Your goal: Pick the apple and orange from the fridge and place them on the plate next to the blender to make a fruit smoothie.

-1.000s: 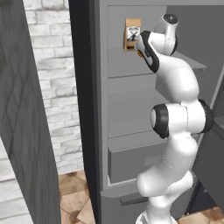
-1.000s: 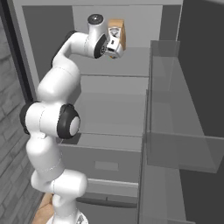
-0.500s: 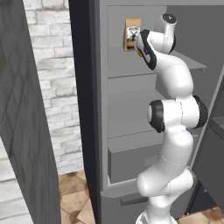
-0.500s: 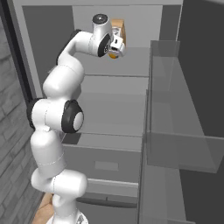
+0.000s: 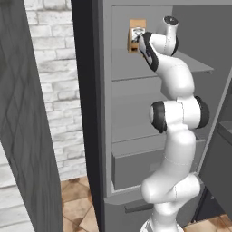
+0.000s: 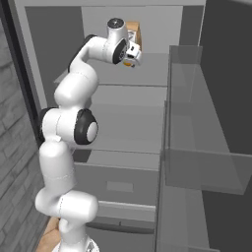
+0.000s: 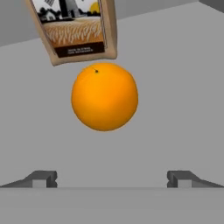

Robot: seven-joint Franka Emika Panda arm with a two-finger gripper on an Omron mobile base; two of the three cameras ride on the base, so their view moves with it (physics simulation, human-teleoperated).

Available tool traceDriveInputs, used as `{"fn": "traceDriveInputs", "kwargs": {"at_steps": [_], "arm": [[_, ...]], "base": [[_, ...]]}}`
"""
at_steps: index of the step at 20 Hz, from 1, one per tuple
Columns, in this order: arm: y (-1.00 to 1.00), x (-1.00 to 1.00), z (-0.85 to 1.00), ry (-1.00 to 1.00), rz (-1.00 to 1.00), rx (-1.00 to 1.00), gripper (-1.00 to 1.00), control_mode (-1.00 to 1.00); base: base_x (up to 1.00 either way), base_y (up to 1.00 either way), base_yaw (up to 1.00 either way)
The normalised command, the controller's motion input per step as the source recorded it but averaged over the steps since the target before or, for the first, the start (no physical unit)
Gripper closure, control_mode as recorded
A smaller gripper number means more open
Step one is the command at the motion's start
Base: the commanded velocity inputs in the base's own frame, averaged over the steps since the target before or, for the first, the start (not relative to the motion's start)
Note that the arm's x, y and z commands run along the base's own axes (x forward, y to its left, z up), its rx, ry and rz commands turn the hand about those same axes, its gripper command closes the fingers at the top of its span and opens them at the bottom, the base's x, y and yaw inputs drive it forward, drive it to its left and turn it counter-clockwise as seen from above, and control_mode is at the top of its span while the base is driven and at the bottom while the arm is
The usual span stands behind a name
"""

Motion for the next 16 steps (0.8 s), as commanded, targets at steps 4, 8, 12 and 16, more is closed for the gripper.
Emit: {"fn": "traceDriveInputs", "kwargs": {"at_steps": [4,8,12,16], "arm": [[0.0,0.25,0.0,0.01,0.0,0.0,-1.0,-1.0],[0.0,0.11,0.0,0.0,0.0,0.0,-1.0,-1.0],[0.0,0.14,0.0,0.0,0.0,0.0,-1.0,-1.0],[0.0,0.17,-0.02,0.0,0.0,0.0,-1.0,-1.0]], "base": [[0.0,0.0,0.0],[0.0,0.0,0.0],[0.0,0.0,0.0],[0.0,0.0,0.0]]}}
